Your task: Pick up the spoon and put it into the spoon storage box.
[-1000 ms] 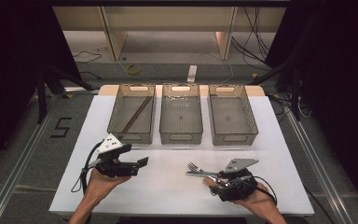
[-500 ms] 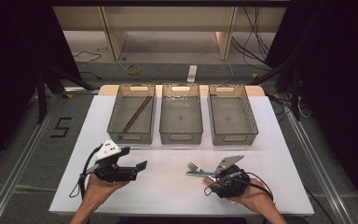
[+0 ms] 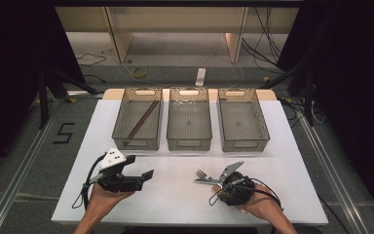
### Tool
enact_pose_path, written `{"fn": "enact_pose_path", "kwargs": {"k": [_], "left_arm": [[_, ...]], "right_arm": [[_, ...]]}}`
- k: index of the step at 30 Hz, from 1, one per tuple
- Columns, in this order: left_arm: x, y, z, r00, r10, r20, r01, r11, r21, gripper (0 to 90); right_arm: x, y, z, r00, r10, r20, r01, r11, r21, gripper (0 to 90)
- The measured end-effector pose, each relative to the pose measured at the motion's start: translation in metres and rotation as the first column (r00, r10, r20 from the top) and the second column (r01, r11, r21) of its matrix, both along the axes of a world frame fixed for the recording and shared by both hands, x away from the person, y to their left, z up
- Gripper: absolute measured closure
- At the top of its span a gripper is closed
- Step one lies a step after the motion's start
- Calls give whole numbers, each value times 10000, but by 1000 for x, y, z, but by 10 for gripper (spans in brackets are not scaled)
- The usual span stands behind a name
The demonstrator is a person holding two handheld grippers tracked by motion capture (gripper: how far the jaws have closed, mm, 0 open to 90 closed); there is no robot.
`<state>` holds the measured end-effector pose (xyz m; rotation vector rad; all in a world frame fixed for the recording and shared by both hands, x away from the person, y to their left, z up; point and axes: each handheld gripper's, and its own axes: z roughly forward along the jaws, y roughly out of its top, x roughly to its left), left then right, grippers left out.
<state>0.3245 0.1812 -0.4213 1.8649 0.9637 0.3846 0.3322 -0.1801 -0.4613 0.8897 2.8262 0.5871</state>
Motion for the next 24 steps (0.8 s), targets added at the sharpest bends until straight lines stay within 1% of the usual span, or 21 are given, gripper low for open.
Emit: {"fn": "enact_pose_path", "kwargs": {"k": [2, 3, 4, 6, 9, 12, 16, 20, 24], "left_arm": [[0, 0, 0, 10000, 8, -4, -8, 10000, 0, 151], [0, 0, 0, 10000, 5, -2, -5, 10000, 11, 151], [0, 0, 0, 10000, -1, -8, 1, 10000, 20, 151], [0, 0, 0, 10000, -33, 0, 33, 10000, 52, 150], [0, -1, 0, 10000, -79, 4, 79, 9999, 79, 151], [-1, -1, 0, 10000, -61, 38, 61, 9999, 111, 151], [0, -1, -1, 10000, -58, 17, 58, 10000, 82, 151], [0, -1, -1, 10000, -48, 65, 47, 9999, 164, 151], [1, 0, -2, 10000, -25, 24, 24, 9999, 147, 151]], "right_arm": [[1, 2, -1, 10000, -15, 2, 15, 10000, -60, 696], [2, 2, -2, 10000, 83, -17, -83, 9999, -131, 702], [2, 3, -2, 10000, 37, -83, -39, 9998, -193, 704], [3, 4, -1, 9999, 101, -32, -102, 9996, -258, 715], [3, 6, -2, 9999, 152, -19, -153, 9994, -322, 728], [5, 7, -1, 9998, 133, -177, -139, 9994, -332, 733], [5, 8, -1, 9996, 247, -116, -251, 9989, -398, 746], [2, 7, 1, 9991, 350, -257, -354, 9992, -160, 751], [1, 4, 6, 9985, 526, -128, -520, 9979, 386, 755]]}}
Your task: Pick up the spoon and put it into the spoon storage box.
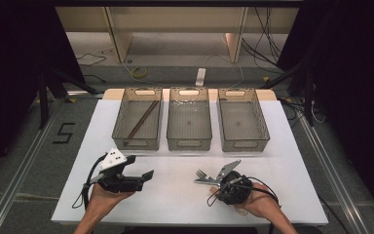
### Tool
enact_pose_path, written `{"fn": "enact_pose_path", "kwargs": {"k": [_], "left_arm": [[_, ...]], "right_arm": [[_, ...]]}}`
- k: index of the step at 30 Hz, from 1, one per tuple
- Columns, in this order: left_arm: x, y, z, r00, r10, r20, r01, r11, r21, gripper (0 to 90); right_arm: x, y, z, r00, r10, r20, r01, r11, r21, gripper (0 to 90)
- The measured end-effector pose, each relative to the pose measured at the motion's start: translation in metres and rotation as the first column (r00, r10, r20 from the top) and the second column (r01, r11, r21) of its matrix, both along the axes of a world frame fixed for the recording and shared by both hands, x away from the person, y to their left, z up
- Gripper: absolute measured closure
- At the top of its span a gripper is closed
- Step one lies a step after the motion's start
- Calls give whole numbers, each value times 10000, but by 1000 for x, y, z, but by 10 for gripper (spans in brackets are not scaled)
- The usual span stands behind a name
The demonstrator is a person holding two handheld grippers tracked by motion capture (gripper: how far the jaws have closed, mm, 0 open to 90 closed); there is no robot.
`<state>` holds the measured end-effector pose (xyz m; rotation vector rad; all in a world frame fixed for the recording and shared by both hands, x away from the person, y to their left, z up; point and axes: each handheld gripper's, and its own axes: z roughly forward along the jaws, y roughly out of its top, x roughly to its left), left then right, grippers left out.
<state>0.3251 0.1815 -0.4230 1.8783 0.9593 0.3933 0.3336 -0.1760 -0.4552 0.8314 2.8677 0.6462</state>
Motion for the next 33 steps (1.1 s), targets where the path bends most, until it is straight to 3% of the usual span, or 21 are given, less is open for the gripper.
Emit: {"fn": "enact_pose_path", "kwargs": {"k": [3, 7, 12, 16, 20, 22, 33], "left_arm": [[0, 1, 0, 10000, 55, 32, -55, 10000, -66, 151], [0, 2, 0, 10000, 83, -13, -83, 9999, -111, 151], [0, 2, 0, 10000, 86, -12, -86, 9999, -115, 151], [1, 2, 0, 10000, 76, -44, -77, 9999, -138, 150], [1, 2, 0, 10000, 82, -22, -82, 9998, -155, 151], [1, 2, 0, 10000, 86, -23, -86, 9998, -158, 151], [1, 3, 0, 9999, 145, -3, -145, 9997, -181, 151]], "right_arm": [[1, -4, 4, 9997, 42, -234, -26, 9976, 699, 757], [1, -8, 8, 9996, 47, -264, -16, 9933, 1155, 759], [2, -9, 15, 9996, -290, 43, 278, 9844, 1735, 760], [3, -12, 22, 9974, -621, 379, 508, 9676, 2475, 760], [4, -15, 28, 9942, -967, 461, 759, 9397, 3335, 762], [5, -16, 29, 9929, -1071, 516, 825, 9333, 3494, 763], [8, -14, 33, 9909, -1186, 628, 876, 9259, 3674, 763]]}}
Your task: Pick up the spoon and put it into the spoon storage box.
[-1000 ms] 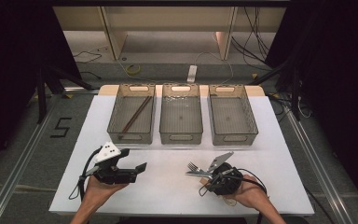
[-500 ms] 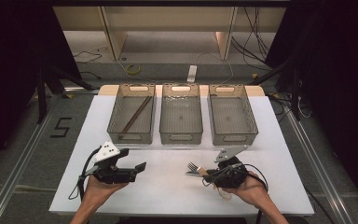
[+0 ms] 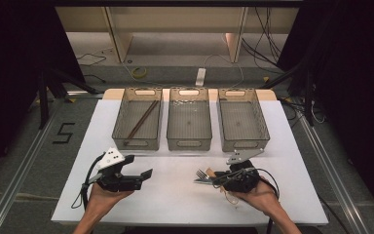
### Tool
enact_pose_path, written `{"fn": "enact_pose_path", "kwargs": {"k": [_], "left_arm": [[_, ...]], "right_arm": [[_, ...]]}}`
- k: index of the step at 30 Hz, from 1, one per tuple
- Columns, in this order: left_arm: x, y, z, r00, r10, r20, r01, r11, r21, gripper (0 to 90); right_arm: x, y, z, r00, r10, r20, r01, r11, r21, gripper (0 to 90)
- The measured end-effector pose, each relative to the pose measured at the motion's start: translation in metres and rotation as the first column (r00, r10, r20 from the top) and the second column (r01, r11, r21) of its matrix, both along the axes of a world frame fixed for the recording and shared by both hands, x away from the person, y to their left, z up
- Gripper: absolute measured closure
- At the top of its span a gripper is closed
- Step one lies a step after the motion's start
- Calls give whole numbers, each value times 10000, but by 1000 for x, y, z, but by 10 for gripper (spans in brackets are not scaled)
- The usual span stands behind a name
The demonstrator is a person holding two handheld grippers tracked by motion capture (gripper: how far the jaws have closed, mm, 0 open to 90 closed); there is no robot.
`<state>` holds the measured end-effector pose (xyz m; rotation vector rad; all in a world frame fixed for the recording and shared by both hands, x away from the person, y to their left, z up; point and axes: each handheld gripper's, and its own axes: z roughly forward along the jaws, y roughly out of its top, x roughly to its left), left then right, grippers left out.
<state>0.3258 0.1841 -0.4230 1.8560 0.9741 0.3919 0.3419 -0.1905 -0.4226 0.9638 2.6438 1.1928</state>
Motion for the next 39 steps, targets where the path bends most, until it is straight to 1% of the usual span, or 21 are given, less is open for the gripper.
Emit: {"fn": "enact_pose_path", "kwargs": {"k": [8, 13, 15, 17, 20, 26, 28, 35, 39], "left_arm": [[0, 2, 0, 10000, 47, 48, -47, 10000, -40, 151], [0, 3, 1, 9999, 98, 112, -96, 9998, -163, 151], [0, 3, 1, 9999, 98, 130, -96, 9998, -179, 151], [-1, 3, 1, 9998, 105, 191, -102, 9998, -182, 150], [-1, 3, 2, 9997, 140, 208, -134, 9995, -297, 151], [-1, 3, 2, 9996, 158, 223, -151, 9993, -328, 151], [-1, 3, 2, 9996, 169, 240, -161, 9993, -342, 151], [-1, 4, 2, 9994, 187, 286, -175, 9989, -430, 150], [-1, 3, 2, 9992, 170, 349, -156, 9991, -400, 151]], "right_arm": [[16, 3, 10, 9994, -202, 291, 201, 9998, 60, 762], [33, 6, 17, 9979, -457, 457, 454, 9989, 80, 761], [40, 8, 21, 9966, -563, 594, 563, 9984, 13, 760], [48, 10, 25, 9957, -650, 667, 648, 9979, 52, 760], [59, 14, 33, 9932, -818, 824, 808, 9966, 158, 759], [79, 26, 49, 9890, -981, 1105, 954, 9950, 297, 759], [86, 30, 54, 9883, -1022, 1134, 999, 9947, 263, 759], [107, 45, 64, 9851, -1157, 1273, 1149, 9933, 140, 759], [118, 52, 70, 9835, -1241, 1316, 1234, 9923, 134, 759]]}}
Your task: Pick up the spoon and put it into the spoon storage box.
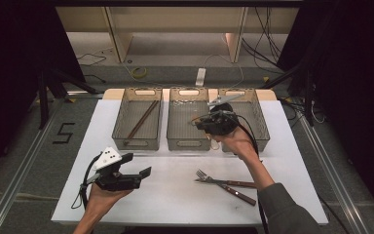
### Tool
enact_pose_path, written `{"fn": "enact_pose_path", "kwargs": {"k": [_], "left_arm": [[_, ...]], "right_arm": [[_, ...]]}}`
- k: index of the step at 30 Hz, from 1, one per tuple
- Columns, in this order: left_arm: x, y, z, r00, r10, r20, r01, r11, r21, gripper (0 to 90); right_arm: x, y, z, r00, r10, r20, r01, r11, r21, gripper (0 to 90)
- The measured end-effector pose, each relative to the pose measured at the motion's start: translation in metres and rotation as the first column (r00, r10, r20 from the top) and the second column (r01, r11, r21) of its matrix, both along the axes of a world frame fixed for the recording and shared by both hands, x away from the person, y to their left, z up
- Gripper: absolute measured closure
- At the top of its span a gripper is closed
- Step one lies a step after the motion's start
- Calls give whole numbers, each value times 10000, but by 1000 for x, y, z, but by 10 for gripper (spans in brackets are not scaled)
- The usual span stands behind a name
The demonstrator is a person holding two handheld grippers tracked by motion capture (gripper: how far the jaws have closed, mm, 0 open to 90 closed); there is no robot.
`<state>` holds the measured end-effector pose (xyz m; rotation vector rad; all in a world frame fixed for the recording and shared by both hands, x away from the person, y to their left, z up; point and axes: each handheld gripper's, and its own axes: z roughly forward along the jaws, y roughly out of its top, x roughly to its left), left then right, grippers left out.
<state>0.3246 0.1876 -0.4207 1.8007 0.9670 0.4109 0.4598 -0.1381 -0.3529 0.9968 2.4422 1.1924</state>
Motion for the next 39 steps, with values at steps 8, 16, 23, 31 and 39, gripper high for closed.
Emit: {"fn": "enact_pose_path", "kwargs": {"k": [8, 16, 23, 31, 39], "left_arm": [[-1, 1, 1, 9999, 73, 95, -71, 9999, -131, 151], [-1, 1, 1, 9999, 78, 101, -77, 9999, -124, 151], [-1, 1, 1, 9999, 81, 82, -79, 9996, -266, 151], [-1, 1, 2, 9999, 92, 128, -89, 9997, -233, 151], [-1, 2, 2, 9998, 111, 145, -107, 9995, -282, 151]], "right_arm": [[21, 14, 10, 9995, -301, 56, 301, 9995, 112, 758], [39, 24, 10, 9976, -698, -2, 698, 9975, 115, 758], [52, 30, 5, 9958, -907, -99, 906, 9959, -44, 757], [64, 31, -1, 9911, -1316, -188, 1316, 9913, -4, 756], [74, 32, -10, 9847, -1702, -361, 1705, 9853, 53, 756]]}}
